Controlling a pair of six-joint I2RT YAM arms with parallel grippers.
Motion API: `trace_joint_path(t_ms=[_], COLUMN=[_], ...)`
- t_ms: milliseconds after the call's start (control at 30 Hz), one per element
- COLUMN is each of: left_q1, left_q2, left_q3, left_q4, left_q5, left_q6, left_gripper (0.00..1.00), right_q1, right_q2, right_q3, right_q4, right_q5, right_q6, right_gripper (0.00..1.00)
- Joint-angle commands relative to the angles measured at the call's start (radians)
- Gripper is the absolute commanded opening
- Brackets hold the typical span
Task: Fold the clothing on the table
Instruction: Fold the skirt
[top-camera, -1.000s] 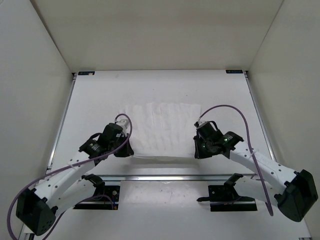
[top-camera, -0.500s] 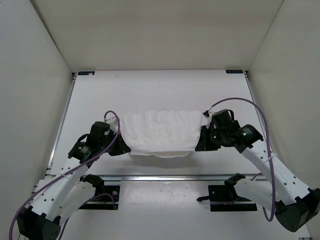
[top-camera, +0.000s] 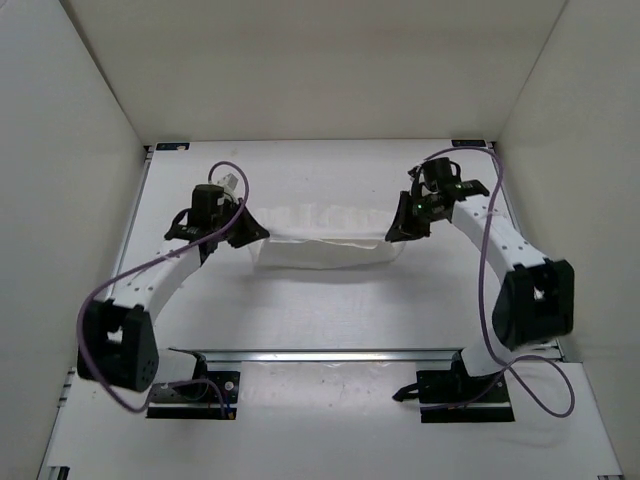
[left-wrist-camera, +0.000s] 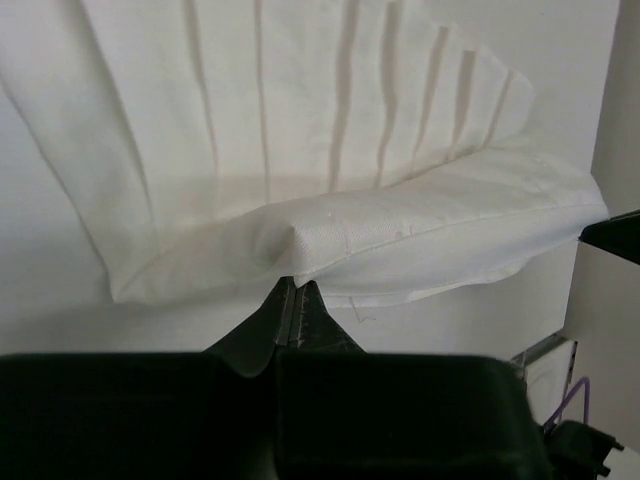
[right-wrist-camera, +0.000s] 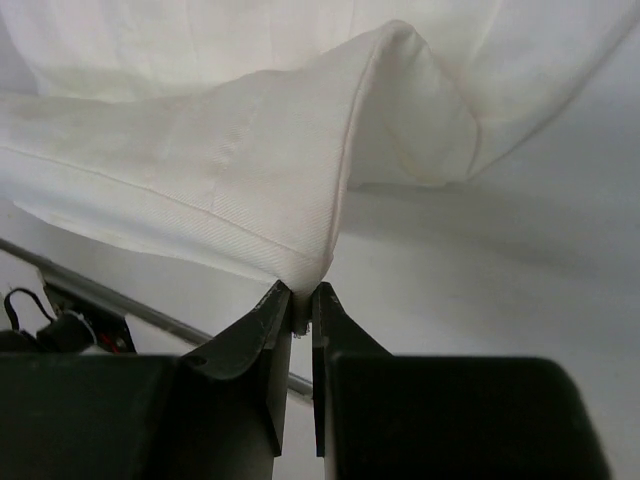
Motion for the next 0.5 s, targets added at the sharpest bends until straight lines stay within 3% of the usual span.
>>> trace_joint_path(t_ms=[0, 233, 367, 467], left_q1=[0.046, 0.077, 0.078, 0.088], left_q2=[0.109, 0.368, 0.436, 0.465], left_q3=[0.05, 0.225, 0.363, 0.536], left_q4=[0.123, 0.18, 0.165, 0.104], left_q5=[-0.016, 0.038, 0.076, 0.082], left_q6=[-0.022, -0.014, -0.008, 0.0], left_gripper=[0.0, 0.0, 0.0, 0.0], right_q1=[-0.042, -0.051, -0.034, -0.046], right_q2=[0.167, 0.374, 0.353, 0.376], right_q3=[0.165, 0.363, 0.44, 0.648], right_q4=[0.021, 0.007, 0.031, -0.057], right_q5=[0.048, 0.066, 0.099, 0.091], right_q6=[-0.037, -0.036, -0.06, -0.067], right_gripper=[0.0, 0.0, 0.0, 0.0])
